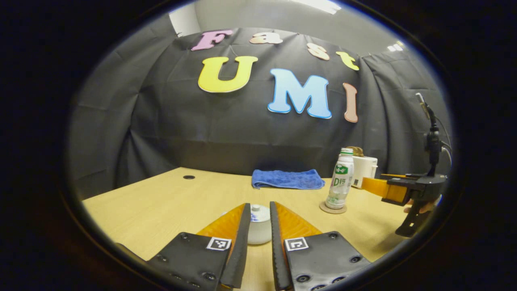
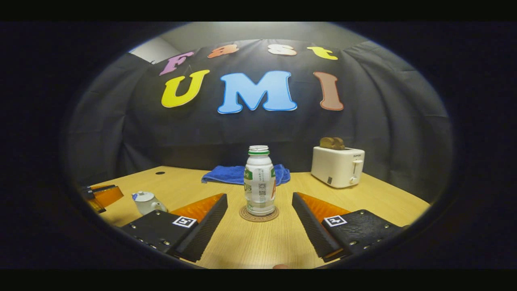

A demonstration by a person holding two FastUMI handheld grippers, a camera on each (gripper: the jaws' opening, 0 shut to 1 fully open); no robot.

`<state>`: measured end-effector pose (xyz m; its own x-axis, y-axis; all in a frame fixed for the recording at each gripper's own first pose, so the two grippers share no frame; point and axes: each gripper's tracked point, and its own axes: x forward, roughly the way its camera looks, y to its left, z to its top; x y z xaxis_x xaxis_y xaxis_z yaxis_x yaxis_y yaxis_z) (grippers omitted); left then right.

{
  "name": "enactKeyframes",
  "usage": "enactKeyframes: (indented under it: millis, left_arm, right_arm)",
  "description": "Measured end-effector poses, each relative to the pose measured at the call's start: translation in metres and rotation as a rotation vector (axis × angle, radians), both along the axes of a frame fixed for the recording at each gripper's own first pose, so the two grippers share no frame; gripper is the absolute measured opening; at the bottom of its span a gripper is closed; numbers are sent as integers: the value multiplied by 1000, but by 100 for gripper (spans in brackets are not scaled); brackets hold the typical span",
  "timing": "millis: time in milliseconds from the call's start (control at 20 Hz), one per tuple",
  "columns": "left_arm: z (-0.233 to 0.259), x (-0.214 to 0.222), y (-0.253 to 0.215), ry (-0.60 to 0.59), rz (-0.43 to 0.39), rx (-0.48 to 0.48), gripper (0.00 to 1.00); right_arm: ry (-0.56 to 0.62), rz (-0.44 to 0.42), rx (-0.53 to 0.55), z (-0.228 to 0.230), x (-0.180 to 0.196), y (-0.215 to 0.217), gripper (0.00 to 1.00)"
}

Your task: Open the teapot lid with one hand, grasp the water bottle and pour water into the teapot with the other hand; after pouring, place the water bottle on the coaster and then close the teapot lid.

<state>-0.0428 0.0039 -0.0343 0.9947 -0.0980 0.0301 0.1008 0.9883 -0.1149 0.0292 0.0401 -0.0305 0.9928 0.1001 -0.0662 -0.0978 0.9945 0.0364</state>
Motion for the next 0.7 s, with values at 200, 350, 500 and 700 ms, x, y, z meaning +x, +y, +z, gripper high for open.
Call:
enactKeyframes:
  millis: [200,350,500,700]
  left_arm:
    - [-3,-25,-16,-11,2,-6,34]
    - [-1,-36,-21,-32,27,14,33]
    - [0,-38,-26,-45,39,20,33]
    - [-5,-31,-29,-39,61,45,35]
  right_arm:
    - [-19,-21,-7,-4,-34,0,99]
    - [-32,-42,-28,-12,-52,0,99]
    - [-33,-46,-36,-22,-61,4,99]
    - [-14,-51,-32,-34,-59,4,99]
